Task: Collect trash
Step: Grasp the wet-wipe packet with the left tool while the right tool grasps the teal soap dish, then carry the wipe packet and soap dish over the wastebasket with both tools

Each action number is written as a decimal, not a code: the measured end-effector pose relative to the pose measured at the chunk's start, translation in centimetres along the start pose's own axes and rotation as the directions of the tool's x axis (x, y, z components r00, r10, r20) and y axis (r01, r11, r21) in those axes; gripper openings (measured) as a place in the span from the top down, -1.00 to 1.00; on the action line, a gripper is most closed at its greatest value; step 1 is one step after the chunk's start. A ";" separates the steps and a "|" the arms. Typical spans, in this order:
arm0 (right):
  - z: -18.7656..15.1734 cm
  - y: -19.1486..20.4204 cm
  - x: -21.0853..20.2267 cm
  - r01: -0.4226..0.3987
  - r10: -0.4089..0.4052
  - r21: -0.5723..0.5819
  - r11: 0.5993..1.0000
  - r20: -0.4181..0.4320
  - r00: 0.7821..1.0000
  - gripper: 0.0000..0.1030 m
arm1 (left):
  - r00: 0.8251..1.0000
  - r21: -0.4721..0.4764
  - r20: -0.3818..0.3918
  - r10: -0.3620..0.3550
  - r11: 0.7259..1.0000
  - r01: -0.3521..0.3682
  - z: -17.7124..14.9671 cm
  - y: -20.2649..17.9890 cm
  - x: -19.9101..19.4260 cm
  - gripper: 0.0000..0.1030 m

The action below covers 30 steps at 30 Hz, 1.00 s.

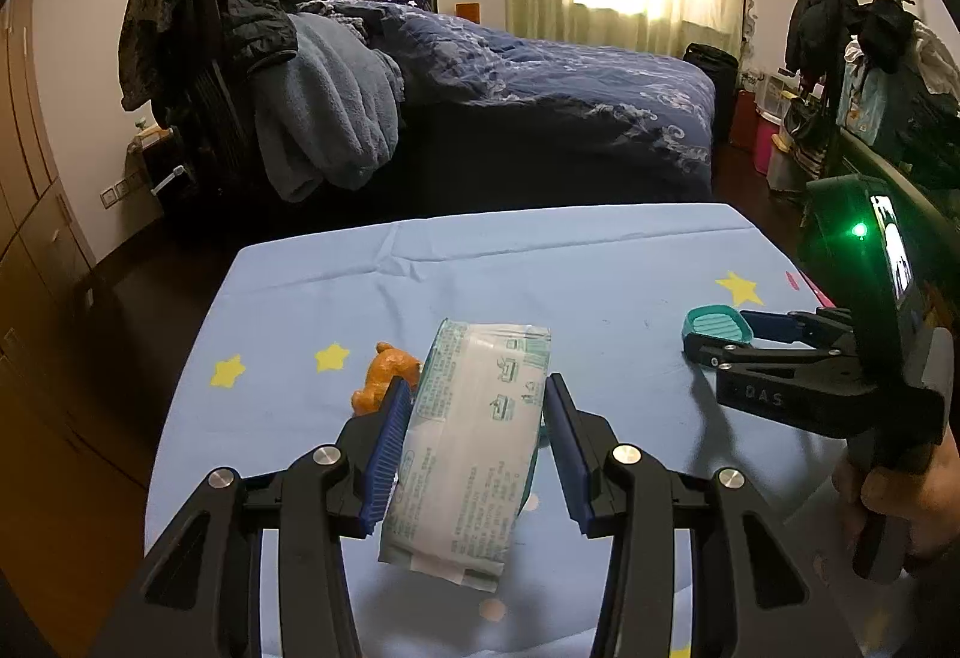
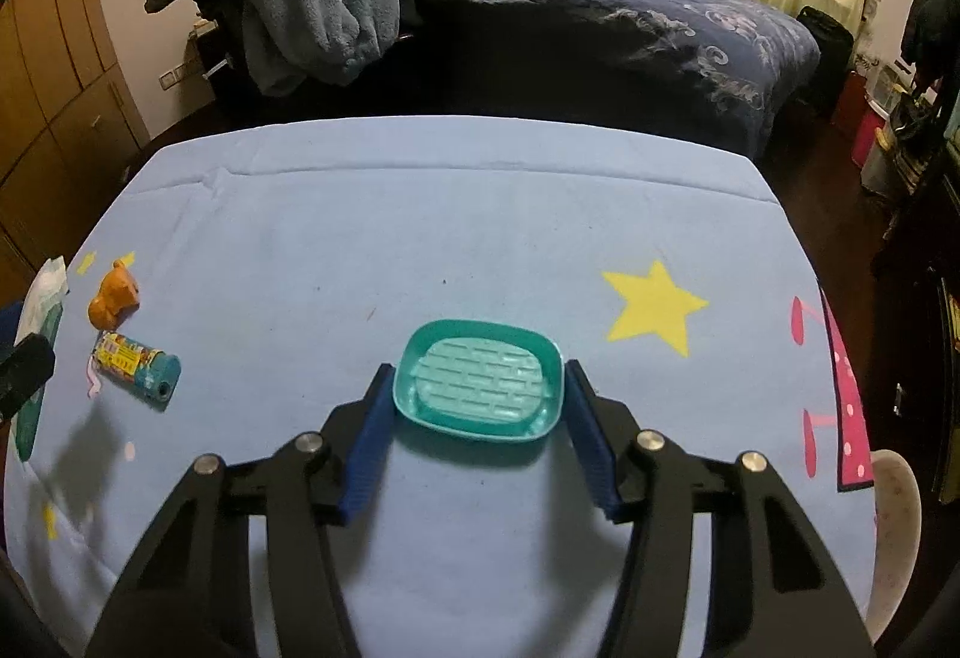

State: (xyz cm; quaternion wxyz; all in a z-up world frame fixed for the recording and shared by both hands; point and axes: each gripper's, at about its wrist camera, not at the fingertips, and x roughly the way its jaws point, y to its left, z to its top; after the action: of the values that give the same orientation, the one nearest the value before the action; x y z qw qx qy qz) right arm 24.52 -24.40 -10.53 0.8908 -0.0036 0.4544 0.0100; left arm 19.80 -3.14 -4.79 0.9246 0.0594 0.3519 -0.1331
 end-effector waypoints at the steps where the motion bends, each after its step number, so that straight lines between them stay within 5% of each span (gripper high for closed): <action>1: -0.1 0.0 -0.1 -0.003 0.003 0.001 1.000 0.001 1.000 -0.07 | 1.000 0.002 0.002 -0.002 1.000 0.002 0.0 -0.1 0.0 0.11; 17: -6.2 -4.1 -7.0 -0.065 0.063 0.051 0.997 0.043 0.997 -0.07 | 0.999 0.046 0.022 -0.047 0.998 0.046 -0.7 -5.9 -2.0 0.11; 30: -12.9 -11.9 -13.9 -0.017 -0.007 0.184 0.983 0.129 0.992 -0.07 | 0.981 0.155 0.023 -0.192 0.970 0.186 -0.2 -15.9 -2.6 0.11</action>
State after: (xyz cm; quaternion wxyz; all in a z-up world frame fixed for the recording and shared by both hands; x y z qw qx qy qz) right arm 6.16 -36.72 -6.90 0.9147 0.0808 0.3949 -0.0298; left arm 13.23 -17.80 -3.51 0.9069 0.0936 0.3272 -0.2483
